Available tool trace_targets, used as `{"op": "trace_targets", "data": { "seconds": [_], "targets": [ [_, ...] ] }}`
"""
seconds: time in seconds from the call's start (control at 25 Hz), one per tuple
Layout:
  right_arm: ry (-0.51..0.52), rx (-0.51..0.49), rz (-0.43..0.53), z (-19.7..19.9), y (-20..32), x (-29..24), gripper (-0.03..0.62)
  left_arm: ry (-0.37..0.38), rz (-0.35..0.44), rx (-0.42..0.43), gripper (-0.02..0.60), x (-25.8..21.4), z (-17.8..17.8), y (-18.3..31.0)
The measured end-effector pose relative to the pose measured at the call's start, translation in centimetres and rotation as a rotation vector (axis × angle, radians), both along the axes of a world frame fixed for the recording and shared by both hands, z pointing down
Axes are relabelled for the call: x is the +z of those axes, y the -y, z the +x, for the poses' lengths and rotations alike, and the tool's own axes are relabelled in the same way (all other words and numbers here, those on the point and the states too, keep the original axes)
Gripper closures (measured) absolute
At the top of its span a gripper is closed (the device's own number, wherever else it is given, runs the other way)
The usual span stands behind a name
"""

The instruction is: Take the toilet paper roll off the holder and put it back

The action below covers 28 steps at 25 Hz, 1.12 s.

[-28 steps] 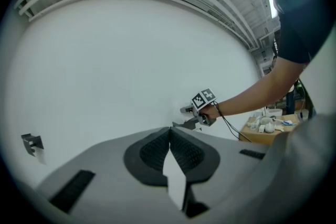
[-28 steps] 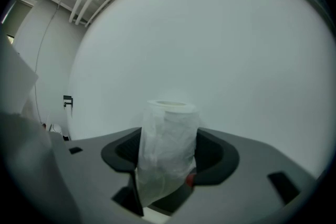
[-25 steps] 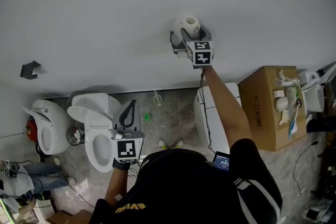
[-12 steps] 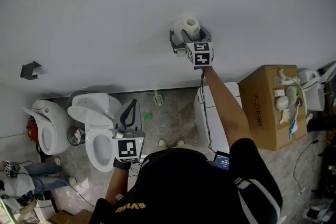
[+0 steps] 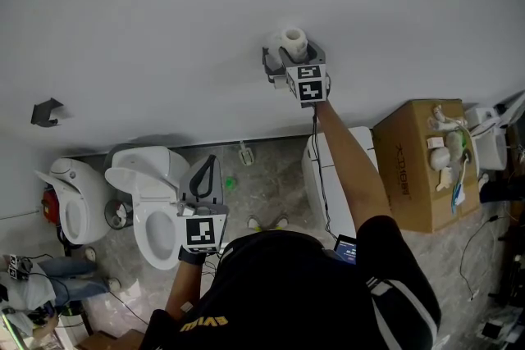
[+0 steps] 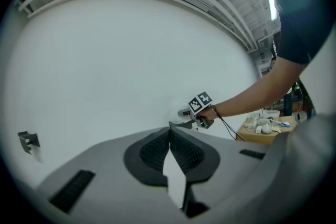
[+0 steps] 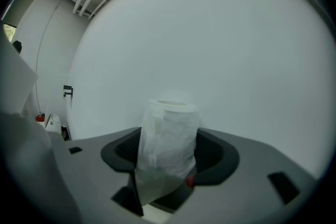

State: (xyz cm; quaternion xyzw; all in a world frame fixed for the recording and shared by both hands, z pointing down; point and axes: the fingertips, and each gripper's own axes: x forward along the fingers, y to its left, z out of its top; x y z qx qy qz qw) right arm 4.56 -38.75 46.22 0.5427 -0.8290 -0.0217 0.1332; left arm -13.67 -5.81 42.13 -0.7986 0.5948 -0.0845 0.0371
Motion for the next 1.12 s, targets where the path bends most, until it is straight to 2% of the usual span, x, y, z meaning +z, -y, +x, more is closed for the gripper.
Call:
{"op": "trace_targets", "data": {
  "seconds": [0.32, 0.52, 0.72, 0.96, 1.12],
  "targets": [
    [0.005, -0.006, -0.001, 0.0, -0.1, 0.0, 0.324, 0.014, -0.022, 0.002, 0.569, 0.6, -0.2, -0.3],
    [-0.007, -0.009, 0.002, -0.4, -0.3, 0.1, 0.284, 0.007, -0.012, -0.004, 0.569, 0.4, -0.1, -0.5],
    [0.048, 0.036, -0.055, 0.9, -1.1, 0.4, 0.267, 0.007, -0.015, -0.013, 0.569, 0.4, -0.5, -1.1],
    [0.059, 0.029, -0.045, 1.3, -2.9, -0.3, 0.269, 0.002, -0.013, -0.008, 0.569, 0.3, -0.5, -1.2],
    [0.103, 0.028, -0.048, 1.6, -4.6, -1.1, 0.270, -0.004, -0.016, 0.009, 0.569, 0.6, 0.1, -1.3]
  ]
}}
